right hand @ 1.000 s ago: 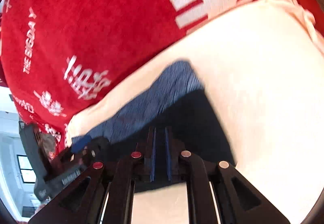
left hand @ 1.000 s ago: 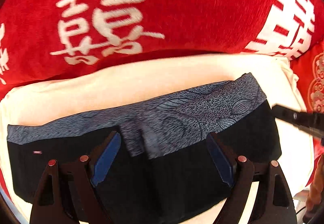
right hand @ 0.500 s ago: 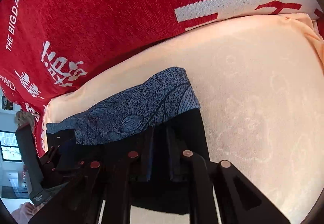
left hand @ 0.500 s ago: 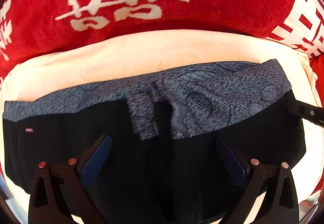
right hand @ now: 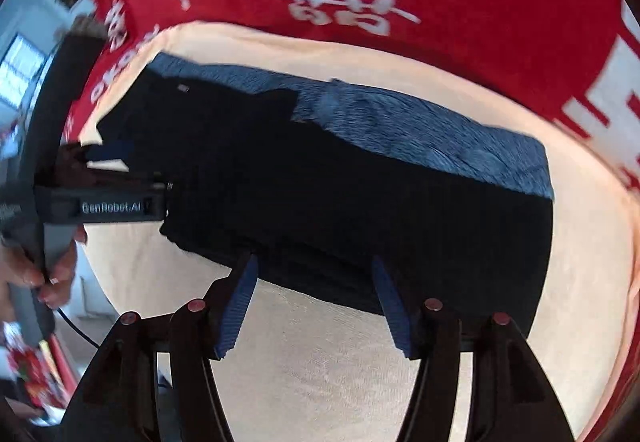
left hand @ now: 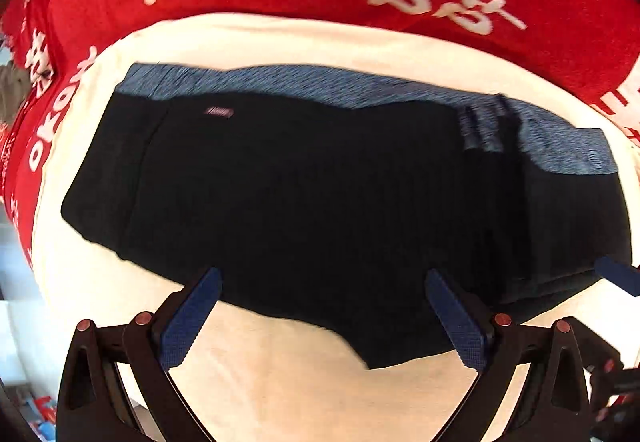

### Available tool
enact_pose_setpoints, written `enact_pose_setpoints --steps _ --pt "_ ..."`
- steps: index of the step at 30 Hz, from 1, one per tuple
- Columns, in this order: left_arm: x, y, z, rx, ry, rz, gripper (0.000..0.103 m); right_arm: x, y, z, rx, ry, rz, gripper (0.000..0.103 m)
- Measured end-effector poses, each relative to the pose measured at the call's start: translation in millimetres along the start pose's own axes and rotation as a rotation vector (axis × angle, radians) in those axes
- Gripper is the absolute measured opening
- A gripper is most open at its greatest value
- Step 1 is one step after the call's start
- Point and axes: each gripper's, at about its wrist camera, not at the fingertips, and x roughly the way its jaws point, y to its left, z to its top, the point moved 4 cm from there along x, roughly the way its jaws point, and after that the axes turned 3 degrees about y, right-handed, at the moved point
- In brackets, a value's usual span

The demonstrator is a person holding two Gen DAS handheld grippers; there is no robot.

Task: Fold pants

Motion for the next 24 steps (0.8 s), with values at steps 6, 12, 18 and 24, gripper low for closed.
enact_pose_setpoints --steps 6,12,18,24 --pt "16.8 23.2 -2.1 -0.012 0.023 -0.017 0.103 37.6 51.0 9.6 -0.257 -0.003 -0.213 0.067" --pt "18.2 51.0 2.0 -0.032 0.014 -0.05 0.103 30.2 42.6 23.6 -0.103 0.055 -0.09 0.032" --pt "40.6 54.3 17.2 -0.073 0.052 -0.079 0.103 37.3 53.1 19.7 -0.111 0.109 -0.106 0.035" --pt "44.6 67.7 15.8 -0.086 0.073 -0.078 0.103 25.9 59.6 22.1 -0.001 0.121 -0.065 0.056"
